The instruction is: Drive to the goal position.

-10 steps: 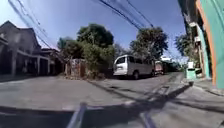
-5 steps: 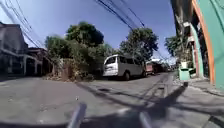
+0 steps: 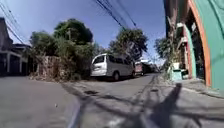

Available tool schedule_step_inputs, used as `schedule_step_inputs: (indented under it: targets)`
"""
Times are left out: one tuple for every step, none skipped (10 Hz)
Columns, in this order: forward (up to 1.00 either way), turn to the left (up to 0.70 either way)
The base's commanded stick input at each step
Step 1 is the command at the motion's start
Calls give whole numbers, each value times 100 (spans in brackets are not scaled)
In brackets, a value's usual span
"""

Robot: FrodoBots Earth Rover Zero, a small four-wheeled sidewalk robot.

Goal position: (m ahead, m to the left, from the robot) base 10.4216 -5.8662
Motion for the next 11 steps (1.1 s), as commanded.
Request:
schedule_step_inputs:
  targets:
    - [85,0]
    - [85,0]
    - [85,0]
    - [85,0]
    - [85,0]
    - [85,0]
    - [85,-27]
    - [85,-34]
    - [85,-34]
    - [85,-34]
    - [85,-34]
